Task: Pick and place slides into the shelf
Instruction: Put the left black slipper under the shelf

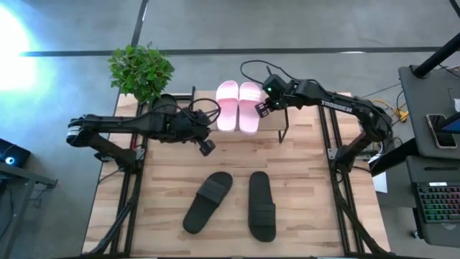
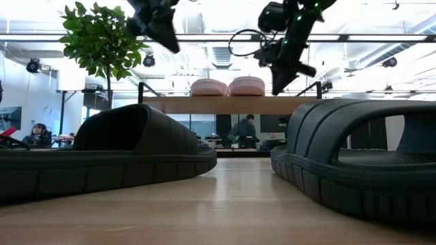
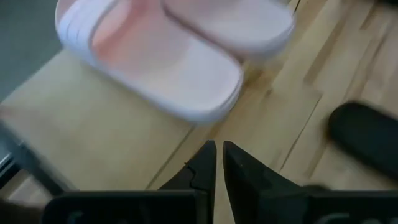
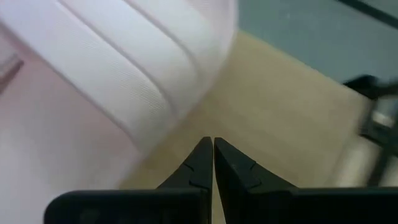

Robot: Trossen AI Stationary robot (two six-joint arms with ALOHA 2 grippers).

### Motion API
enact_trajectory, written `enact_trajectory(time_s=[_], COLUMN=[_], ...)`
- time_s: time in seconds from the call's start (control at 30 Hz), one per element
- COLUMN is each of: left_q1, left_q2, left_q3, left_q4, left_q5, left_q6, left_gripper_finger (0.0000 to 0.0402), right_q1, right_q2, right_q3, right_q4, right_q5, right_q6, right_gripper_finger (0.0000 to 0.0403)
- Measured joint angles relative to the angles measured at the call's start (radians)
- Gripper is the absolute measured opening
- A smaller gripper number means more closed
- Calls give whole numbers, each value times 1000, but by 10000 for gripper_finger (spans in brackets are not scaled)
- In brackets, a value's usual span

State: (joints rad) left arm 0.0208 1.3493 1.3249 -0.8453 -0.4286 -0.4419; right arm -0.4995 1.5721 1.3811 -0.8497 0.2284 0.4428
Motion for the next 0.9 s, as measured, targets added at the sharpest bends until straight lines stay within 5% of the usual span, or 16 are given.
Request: enact_trajectory(time_s=[0.23, 0.43, 0.63, 0.77, 0.9], left_q1=[-16, -27, -29, -30, -36], left_q2=[-42, -150, -288, -375, -426], left_q3=[-59, -154, -275, -382, -482], left_q4=[-94, -75, -35, 87, 192], left_q5=[16, 51, 71, 219, 355], left_q6=[62, 115, 142, 143, 87], left_gripper_finger=[15, 15, 15, 15, 15], right_q1=[123, 355, 643, 800, 901], right_q2=[-167, -277, -254, -203, -158], right_q3=[-2, -3, -6, -7, -7], right_q4=[-49, -69, -211, -340, -367], right_q5=[-26, -23, -29, -26, -22], right_q6=[-99, -30, 283, 552, 654], right_gripper_finger=[9, 9, 33, 79, 134])
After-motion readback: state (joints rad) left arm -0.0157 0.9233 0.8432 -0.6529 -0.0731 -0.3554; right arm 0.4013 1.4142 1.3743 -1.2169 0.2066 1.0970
